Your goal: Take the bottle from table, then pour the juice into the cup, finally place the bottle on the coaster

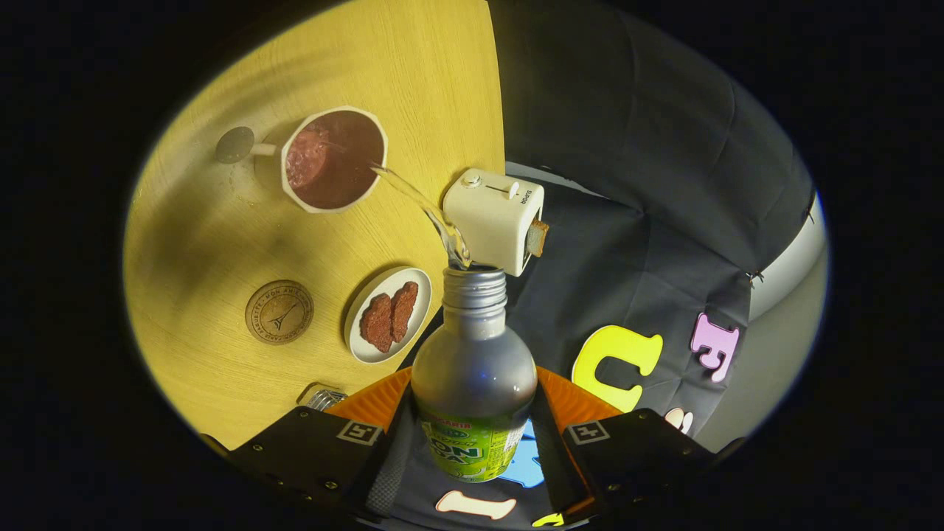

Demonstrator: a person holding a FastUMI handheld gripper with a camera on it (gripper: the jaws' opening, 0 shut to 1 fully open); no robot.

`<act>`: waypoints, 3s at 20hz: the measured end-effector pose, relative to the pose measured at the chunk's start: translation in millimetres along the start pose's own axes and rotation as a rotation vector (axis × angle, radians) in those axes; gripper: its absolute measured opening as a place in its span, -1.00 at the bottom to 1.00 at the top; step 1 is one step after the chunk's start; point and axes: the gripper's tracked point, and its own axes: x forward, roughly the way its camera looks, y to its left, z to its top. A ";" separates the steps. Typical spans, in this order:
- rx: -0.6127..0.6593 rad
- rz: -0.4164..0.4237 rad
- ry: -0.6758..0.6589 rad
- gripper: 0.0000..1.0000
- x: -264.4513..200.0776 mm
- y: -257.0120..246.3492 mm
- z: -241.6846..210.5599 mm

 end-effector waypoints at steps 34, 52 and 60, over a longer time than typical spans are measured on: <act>-0.203 0.040 -0.040 0.52 6.0 6.9 30.5; -0.264 0.089 -0.031 0.52 13.8 23.1 39.2; -0.257 0.114 -0.035 0.52 15.0 31.2 43.1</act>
